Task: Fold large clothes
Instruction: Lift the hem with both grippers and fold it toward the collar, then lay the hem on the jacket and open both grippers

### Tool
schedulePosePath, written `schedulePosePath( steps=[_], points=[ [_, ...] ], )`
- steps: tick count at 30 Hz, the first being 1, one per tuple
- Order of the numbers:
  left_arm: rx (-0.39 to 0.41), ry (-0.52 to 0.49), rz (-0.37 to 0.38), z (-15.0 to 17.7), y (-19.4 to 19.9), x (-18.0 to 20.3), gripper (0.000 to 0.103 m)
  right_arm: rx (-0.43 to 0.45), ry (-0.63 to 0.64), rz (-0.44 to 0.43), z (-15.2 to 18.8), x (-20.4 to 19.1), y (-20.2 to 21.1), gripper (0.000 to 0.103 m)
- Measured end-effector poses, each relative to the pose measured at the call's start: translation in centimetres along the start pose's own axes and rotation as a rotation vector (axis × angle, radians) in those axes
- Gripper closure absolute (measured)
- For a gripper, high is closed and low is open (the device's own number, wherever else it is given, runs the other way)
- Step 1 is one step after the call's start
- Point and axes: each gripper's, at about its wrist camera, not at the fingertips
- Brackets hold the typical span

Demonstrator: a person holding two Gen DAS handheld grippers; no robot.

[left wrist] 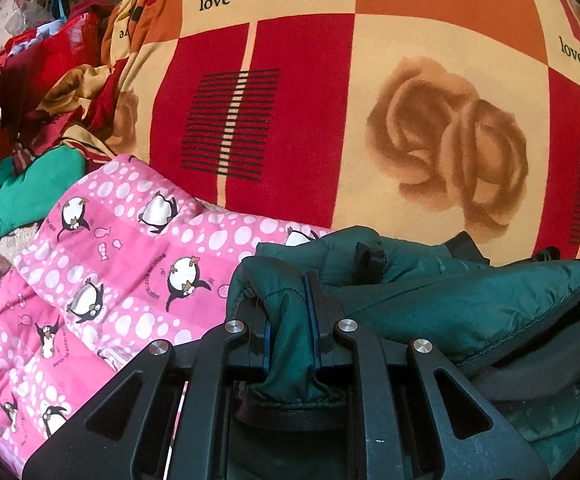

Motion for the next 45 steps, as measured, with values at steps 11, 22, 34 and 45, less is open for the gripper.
schedulePosePath(
  steps=[11, 22, 34, 45],
  points=[
    [0.04, 0.09, 0.146, -0.2, 2.1, -2.6, 0.077, 0.004, 0.003, -0.005, 0.1, -0.1, 0.2, 0.08],
    [0.096, 0.096, 0.204, -1.2, 6.2, -4.7, 0.019, 0.025, -0.01, -0.014, -1.4, -0.8, 3.2, 0.071],
    [0.133, 0.146, 0.209, -1.6, 8.8, -6.6, 0.019, 0.148, -0.092, -0.087, -3.3, -0.8, 7.6, 0.021],
    [0.126, 0.055, 0.23, -0.3, 9.3, -2.4, 0.019, 0.153, 0.06, -0.202, -2.3, -5.0, 10.5, 0.021]
  ],
)
Point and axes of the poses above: each gripper's, at about its wrist camera, not at the fingertips, and y roughly against the way its jaws point, x to its right, z to its underside, and after that the axes turned 10 degrees about x, right-handed
